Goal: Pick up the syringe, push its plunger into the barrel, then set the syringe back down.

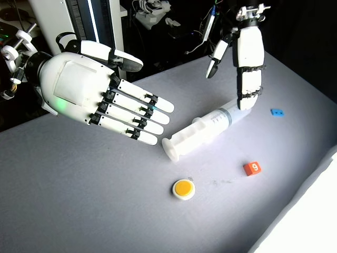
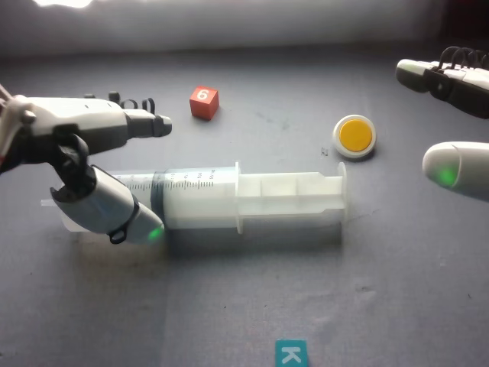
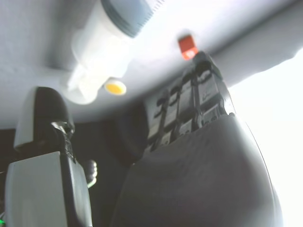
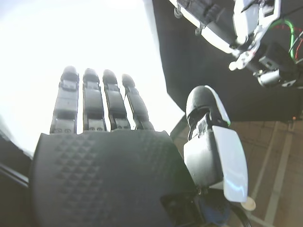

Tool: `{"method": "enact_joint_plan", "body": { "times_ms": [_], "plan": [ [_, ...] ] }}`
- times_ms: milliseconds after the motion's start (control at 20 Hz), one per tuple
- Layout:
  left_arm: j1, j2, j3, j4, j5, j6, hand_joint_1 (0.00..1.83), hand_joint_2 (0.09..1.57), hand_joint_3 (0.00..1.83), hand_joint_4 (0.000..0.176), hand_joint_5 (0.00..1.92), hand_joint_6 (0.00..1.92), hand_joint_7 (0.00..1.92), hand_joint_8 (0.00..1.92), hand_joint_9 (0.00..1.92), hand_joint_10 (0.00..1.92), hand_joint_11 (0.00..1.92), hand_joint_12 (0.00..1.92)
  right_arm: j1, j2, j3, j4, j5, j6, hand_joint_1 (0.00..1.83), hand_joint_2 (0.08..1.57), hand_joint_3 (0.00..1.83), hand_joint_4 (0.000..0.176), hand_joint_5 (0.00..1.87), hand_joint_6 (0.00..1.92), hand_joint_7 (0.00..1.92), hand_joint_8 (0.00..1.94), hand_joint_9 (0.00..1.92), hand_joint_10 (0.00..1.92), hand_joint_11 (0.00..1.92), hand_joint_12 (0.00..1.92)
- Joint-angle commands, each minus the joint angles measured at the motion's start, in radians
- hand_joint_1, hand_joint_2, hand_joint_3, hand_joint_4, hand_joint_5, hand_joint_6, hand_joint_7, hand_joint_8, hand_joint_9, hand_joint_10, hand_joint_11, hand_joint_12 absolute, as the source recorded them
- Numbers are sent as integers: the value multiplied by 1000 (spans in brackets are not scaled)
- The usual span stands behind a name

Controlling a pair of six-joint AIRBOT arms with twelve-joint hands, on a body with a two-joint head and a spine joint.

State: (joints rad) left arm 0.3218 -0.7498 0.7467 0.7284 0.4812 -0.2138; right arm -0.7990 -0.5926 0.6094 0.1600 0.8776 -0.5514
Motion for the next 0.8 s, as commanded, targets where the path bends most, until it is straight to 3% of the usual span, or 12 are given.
{"method": "enact_joint_plan", "body": {
  "times_ms": [0, 100, 300, 400, 750],
  "plan": [
    [1, -16, 9, 29, -42, -3, 975, 1023, 0, 0, 0, 0, 0, 0, 0, 0, 0, 292, 17, 1, -2, -4, 125, 4, 0, 1287, 1, 0, 59, 9, 53, 7, 33, 7, 19, 12],
    [23, -54, 34, 31, -44, -3, 994, 1016, 0, 0, 0, 0, 0, 0, 0, 0, 0, 208, 17, 0, -2, -4, 132, 5, 0, 1290, 2, 0, 47, 3, 44, 2, 22, 2, 10, 10],
    [65, -126, 95, 42, -48, -2, 1003, 1010, 0, 0, 0, 0, 0, 0, 0, 0, 0, 275, 14, 1, -2, -4, 139, 9, 0, 1291, 2, 0, 49, 4, 53, 5, 38, 7, 18, 16],
    [84, -152, 121, 42, -55, -2, 993, 1018, 0, 0, 0, 0, 0, 0, 0, 0, 0, 159, 11, 1, -2, -4, 139, 10, 0, 1290, 1, 0, 63, 8, 62, 6, 44, 7, 26, 23],
    [154, -225, 212, 46, -98, -2, 946, 1031, 3, 0, 0, 0, 0, 0, 0, 0, 0, 145, 4, 1, -2, -4, 163, 12, 0, 1287, 0, 0, 58, 3, 55, 2, 33, 2, 13, 24]
  ]
}}
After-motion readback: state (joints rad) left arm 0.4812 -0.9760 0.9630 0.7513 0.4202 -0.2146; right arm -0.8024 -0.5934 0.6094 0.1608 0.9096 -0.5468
